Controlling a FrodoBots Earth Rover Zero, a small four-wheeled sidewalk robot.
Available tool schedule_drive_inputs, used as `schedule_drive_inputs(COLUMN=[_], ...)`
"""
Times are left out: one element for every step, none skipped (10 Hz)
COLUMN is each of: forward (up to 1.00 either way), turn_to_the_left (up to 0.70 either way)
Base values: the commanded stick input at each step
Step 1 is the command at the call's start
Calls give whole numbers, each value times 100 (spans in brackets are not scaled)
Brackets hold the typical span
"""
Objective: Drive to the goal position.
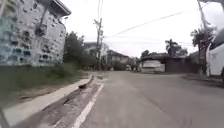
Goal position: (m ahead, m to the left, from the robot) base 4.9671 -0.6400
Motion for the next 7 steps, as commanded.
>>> schedule_drive_inputs(forward=[70,70,70,70,70,70,70], turn_to_the_left=[0,0,0,0,0,0,0])
